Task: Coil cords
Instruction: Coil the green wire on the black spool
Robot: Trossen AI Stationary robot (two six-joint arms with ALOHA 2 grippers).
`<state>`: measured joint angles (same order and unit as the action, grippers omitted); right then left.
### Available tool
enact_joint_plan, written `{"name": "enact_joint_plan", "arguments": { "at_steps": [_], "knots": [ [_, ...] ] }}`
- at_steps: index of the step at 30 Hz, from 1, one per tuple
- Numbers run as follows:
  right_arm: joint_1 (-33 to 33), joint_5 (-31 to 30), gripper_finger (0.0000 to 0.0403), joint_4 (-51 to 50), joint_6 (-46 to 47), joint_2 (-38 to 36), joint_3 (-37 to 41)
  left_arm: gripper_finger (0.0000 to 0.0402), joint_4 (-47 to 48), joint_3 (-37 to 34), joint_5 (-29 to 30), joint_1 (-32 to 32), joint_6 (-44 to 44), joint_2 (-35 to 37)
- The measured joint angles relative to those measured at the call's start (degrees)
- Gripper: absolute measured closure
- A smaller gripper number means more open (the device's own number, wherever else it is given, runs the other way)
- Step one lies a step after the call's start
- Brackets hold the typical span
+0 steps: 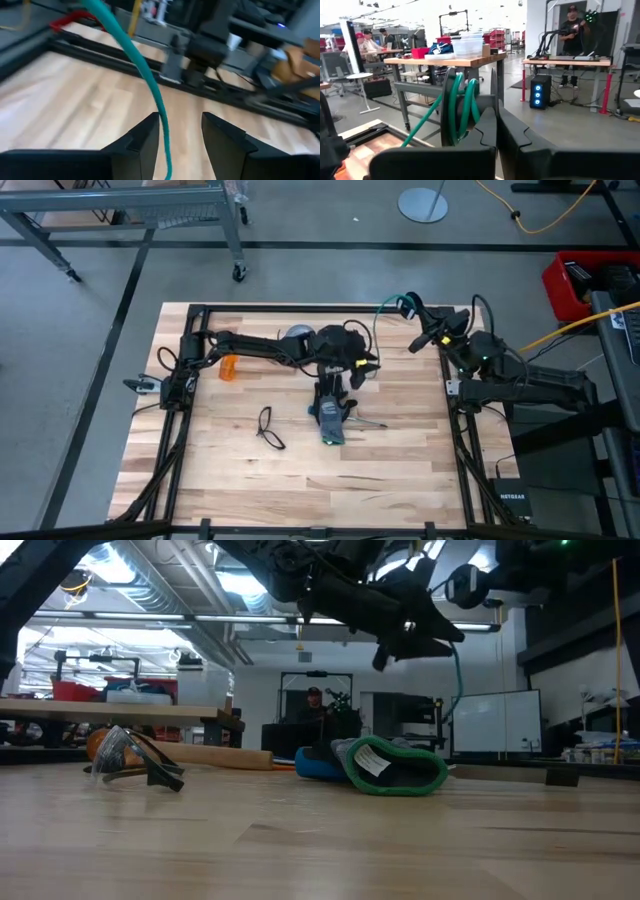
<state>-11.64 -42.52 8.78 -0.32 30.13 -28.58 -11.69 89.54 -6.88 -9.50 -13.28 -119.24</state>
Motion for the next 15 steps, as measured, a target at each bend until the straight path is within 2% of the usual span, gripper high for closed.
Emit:
{"name": "enact_joint_plan", "arguments": {
  "at_steps": [9, 15],
  "knots": [
    [0.00, 0.69, 0.0402, 0.06, -0.01, 0.14, 0.02, 0.0263, -8.47, -0.02, 8.23, -0.06, 1.75, 0.00],
    [0.00, 3.50, 0.0402, 0.44, 1.37, 0.51, 0.07, 0.0263, -8.93, -0.02, 14.82, -1.20, 1.75, 0.00]
  ]
}}
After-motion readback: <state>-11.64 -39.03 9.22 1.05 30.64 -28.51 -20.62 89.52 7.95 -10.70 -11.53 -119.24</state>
